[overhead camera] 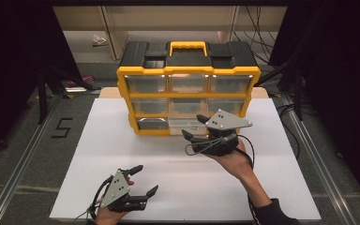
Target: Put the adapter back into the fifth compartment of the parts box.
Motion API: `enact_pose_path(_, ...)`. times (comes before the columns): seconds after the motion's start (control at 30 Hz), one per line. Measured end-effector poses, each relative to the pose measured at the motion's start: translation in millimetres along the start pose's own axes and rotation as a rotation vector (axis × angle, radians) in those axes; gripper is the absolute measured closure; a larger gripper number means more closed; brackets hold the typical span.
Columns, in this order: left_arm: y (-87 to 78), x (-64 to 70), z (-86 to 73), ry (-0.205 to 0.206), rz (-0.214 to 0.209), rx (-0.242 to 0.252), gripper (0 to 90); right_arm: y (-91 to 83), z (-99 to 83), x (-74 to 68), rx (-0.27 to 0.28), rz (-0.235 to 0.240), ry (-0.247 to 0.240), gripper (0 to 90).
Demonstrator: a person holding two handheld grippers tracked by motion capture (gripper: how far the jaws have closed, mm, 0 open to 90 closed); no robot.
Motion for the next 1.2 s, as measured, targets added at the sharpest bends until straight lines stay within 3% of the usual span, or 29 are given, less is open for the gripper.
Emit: enact_pose_path(1.2,-0.3,0.3,0.0,0.000,-0.001,0.002,19.7,-5.6,-31.2,-18.8,0.031,0.075,0.018,30.8)
Point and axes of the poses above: each handheld gripper's, and its own axes: y roughly forward along the jaws, z roughly out of its top, x roughly to its right, the point moved 2 cm from there along y, roughly forward along the jaws, and after that the axes turned 13 degrees about -x, right-handed, at the moved point
